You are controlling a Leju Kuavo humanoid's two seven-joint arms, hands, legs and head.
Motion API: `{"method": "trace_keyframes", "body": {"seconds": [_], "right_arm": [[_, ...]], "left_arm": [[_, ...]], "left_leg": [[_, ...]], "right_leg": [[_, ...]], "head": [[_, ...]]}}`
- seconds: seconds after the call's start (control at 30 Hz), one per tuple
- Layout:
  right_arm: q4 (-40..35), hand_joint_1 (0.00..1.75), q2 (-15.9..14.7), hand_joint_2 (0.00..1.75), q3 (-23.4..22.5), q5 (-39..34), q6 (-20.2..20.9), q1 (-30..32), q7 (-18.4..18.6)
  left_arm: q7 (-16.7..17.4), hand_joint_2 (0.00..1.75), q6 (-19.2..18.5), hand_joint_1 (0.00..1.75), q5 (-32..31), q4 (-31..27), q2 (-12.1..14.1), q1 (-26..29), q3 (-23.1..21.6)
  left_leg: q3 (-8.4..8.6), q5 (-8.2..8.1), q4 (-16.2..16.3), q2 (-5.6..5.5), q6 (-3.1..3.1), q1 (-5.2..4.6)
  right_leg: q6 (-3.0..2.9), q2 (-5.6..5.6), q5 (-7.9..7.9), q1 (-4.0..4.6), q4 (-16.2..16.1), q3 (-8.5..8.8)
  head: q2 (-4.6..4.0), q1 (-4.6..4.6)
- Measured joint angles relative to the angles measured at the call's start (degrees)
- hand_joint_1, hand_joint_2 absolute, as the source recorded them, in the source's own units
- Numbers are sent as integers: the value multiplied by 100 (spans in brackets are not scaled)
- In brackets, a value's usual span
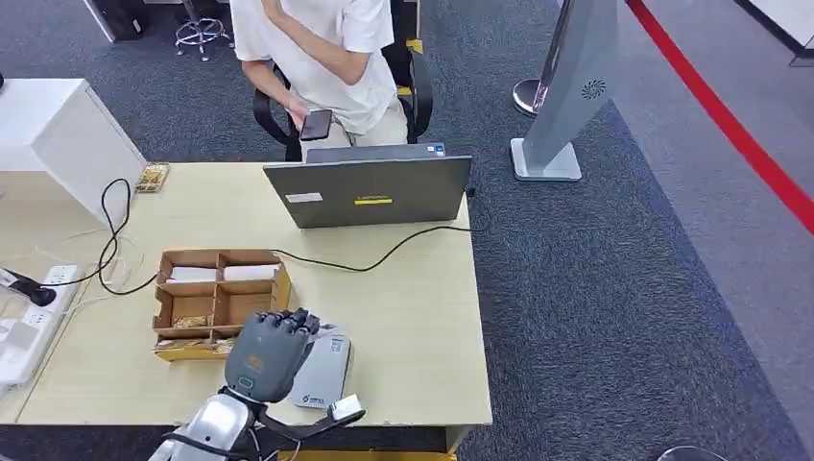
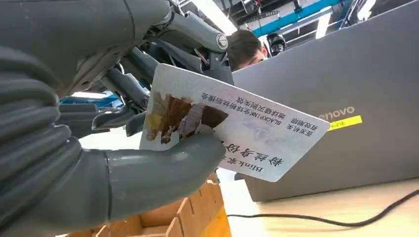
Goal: Pass the card to the sensor for recognition and then transmit it.
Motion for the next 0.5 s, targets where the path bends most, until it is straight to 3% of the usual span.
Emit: {"method": "trace_keyframes", "body": {"seconds": [0.5], "right_arm": [[0,0,0,175,-35,341,-254,39,199]], "left_arm": [[26,175,127,175,33,0,101,816,42]], "left_leg": [[-1,-6,0,-1,4,0]], "right_leg": [[4,-1,-7,0,0,0]], "head": [[0,0]]}}
